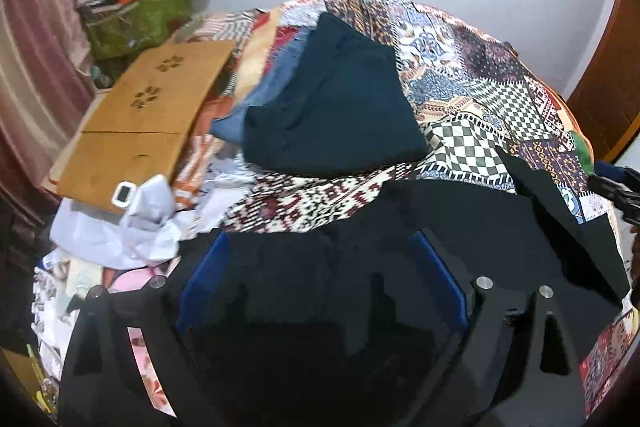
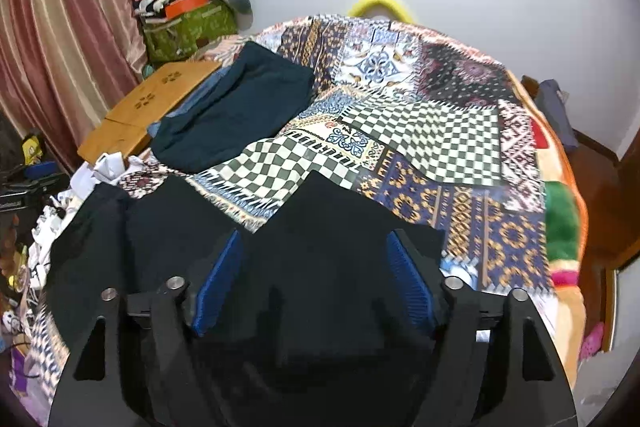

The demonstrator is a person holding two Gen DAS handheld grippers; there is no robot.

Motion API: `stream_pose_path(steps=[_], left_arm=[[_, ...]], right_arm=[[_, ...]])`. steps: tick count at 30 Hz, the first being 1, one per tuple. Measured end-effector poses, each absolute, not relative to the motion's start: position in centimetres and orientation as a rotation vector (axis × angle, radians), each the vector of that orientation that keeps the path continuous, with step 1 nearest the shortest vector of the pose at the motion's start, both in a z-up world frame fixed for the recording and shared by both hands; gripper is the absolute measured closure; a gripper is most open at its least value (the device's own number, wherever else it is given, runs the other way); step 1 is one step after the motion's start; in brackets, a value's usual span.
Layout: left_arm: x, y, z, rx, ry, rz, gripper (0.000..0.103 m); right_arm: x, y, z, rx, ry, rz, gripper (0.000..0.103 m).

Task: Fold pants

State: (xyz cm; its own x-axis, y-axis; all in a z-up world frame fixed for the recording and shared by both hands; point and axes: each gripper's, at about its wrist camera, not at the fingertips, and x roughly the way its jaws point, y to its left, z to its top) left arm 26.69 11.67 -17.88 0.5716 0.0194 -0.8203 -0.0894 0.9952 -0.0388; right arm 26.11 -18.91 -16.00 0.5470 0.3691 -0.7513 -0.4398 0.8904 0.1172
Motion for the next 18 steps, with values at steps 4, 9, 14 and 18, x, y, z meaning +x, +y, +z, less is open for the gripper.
stream_pose_path(steps=[4,9,14,18], left_arm=[[29.4,10.6,-19.4,-0.06,0.99,0.063,0.011],[31.4,9.8,-21.5,-0.033,1.034,0.051,0.011],[31.9,9.3,-22.9,-0.004,1.067,0.036,0.011],[32.1,8.6,-23.4,0.013,1.082,0.02,0.011]], right_arm=[[29.6,-17.6,-18.5,-0.079,0.937,0.505,0.031],[33.7,-16.1,-21.4,-0.056,1.022,0.521,0.031],[37.0,-15.1,-24.0,-0.02,1.104,0.531,0.037],[37.6,-14.5,-25.6,0.003,1.149,0.561,0.053]])
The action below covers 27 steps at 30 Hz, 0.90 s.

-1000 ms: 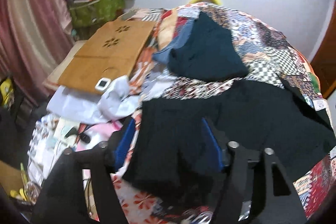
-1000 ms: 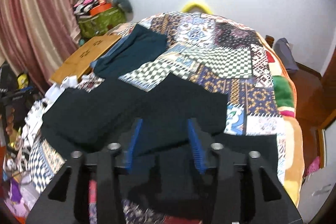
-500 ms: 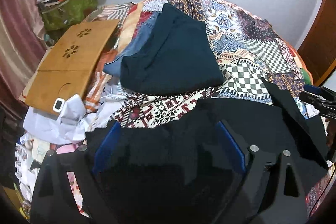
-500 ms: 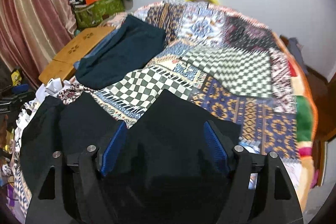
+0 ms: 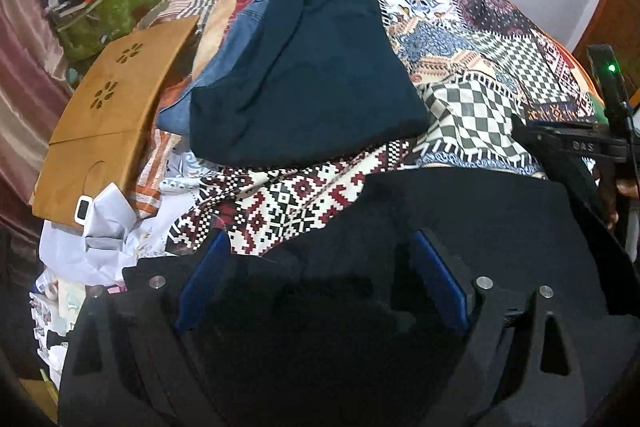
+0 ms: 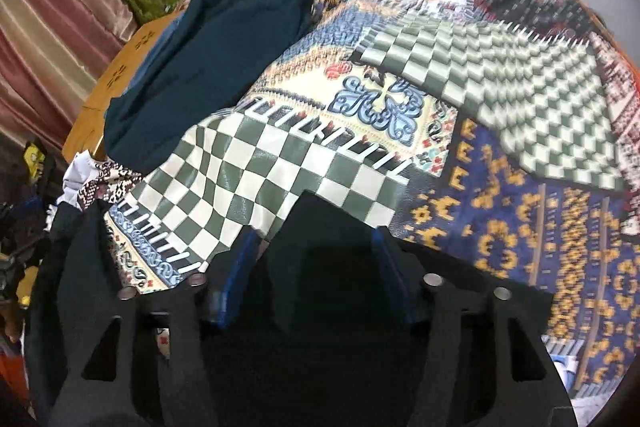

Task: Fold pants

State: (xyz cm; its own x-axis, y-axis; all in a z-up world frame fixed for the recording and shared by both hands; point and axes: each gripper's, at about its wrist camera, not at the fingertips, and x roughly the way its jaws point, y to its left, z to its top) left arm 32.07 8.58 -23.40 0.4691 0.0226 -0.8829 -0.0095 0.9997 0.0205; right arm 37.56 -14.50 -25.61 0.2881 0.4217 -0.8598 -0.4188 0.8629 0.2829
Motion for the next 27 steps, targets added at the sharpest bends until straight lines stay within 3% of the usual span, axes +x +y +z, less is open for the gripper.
stream_pose_path(steps=[2,5,12,22,27], left_arm=[[32.0,8.0,-23.3,0.04,1.079,0.017,0.011],[31.5,7.0,-23.0,0.072,1.079,-0.001,0.011],[30.0,3.7,-22.4,0.106,1.093,-0.072,0.011],[27.1,-2.9,-21.1,0.145,1.099,-0.184,0.011],[25.4,-6.6,-21.6,0.188,1.109,-0.238,0.01]], right_arm=[[37.5,-14.5,-25.7,-0.019,1.135,0.542,0.076],[37.6,-15.2,-25.4,-0.011,1.137,0.538,0.09],[35.1,-19.2,-20.9,0.06,1.034,0.503,0.093],[26.3,-30.4,-8.0,0.115,0.75,0.413,0.093],[22.4,-33.8,-6.4,0.132,0.702,0.375,0.093]])
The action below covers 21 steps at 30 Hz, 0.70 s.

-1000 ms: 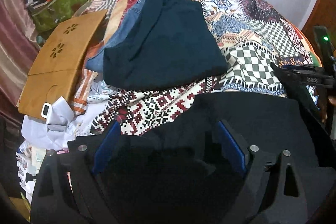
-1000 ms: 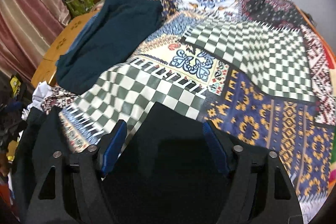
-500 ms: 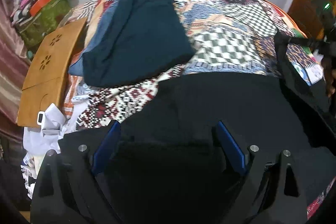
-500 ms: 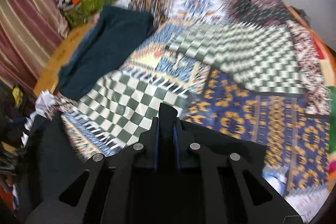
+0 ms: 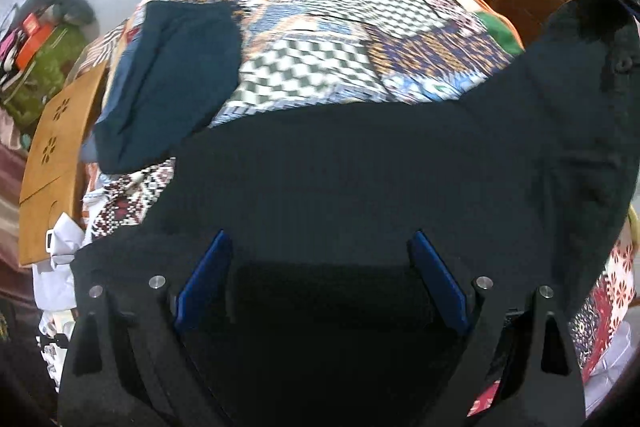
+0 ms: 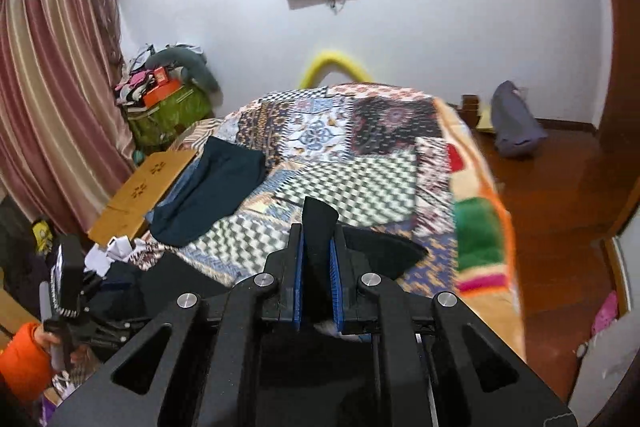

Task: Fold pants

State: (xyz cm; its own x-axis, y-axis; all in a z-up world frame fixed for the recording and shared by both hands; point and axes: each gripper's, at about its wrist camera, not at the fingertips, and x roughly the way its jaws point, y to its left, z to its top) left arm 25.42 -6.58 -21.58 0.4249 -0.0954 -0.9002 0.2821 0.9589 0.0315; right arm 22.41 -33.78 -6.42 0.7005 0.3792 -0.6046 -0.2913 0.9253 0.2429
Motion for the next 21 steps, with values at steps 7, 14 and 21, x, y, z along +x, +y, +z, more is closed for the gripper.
stream_pose_path(steps=[7,14,21], left_arm=[[23.9,-8.8,-21.5,0.203,1.092,-0.24,0.008],[23.1,-9.4,-21.5,0.194,1.078,-0.229,0.007],[22.7,-8.5,-21.4,0.139,1.051,-0.225,0.007]], right_arm=[[17.9,-36.9,-12.1,0.113,0.818,0.277,0.093],[14.5,-38.8,-17.9,0.153,0.953,0.225,0.093],[13.0,-38.7,-19.8,0.115,1.031,0.162,0.077]])
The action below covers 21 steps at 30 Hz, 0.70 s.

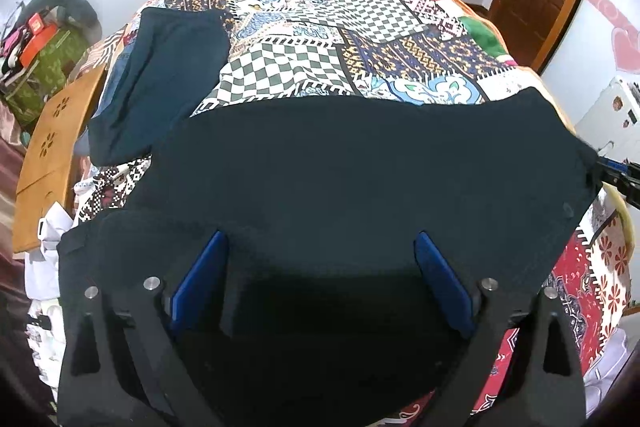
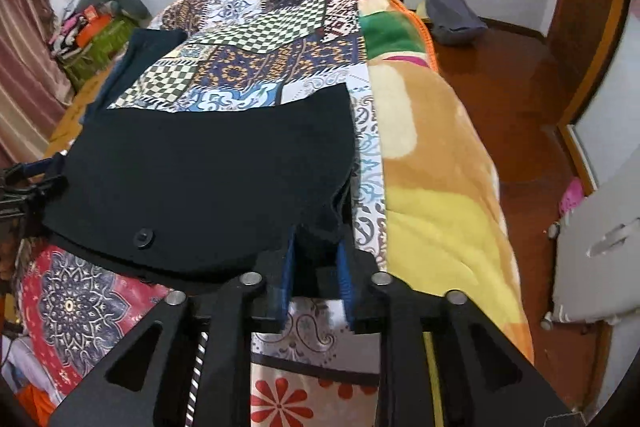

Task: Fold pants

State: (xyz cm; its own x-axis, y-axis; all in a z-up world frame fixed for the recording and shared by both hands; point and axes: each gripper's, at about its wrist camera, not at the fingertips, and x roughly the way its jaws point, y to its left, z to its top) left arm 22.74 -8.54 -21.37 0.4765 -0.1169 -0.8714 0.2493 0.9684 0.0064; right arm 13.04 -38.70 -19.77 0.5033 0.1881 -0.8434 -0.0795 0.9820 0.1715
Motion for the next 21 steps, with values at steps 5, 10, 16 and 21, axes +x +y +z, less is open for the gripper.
stream_pose_path(steps=[5,10,16,21], left_arm=[[22.5,-6.4,-19.4,0.092,0.969,-0.198,0.007],[22.4,-1.7,-16.8,0.021,0.886,-0.125,0.007],[22.5,7.1,-15.3,-0.03,0.853,0.008,0.007],[23.1,15.1,-16.9,-0.092,0.911,0.123,0.007]], right_arm=[[12.7,-38.7,-17.1,0.091,0.964,0.116,0.058],[14.0,-35.9,-13.6,0.034,0.89,0.156,0.057],[16.6,-28.9,-11.3,-0.013,0.816,0.297,0.055],[19.3,-21.5,-11.3,-0.059,0.792,0.444,0.055]])
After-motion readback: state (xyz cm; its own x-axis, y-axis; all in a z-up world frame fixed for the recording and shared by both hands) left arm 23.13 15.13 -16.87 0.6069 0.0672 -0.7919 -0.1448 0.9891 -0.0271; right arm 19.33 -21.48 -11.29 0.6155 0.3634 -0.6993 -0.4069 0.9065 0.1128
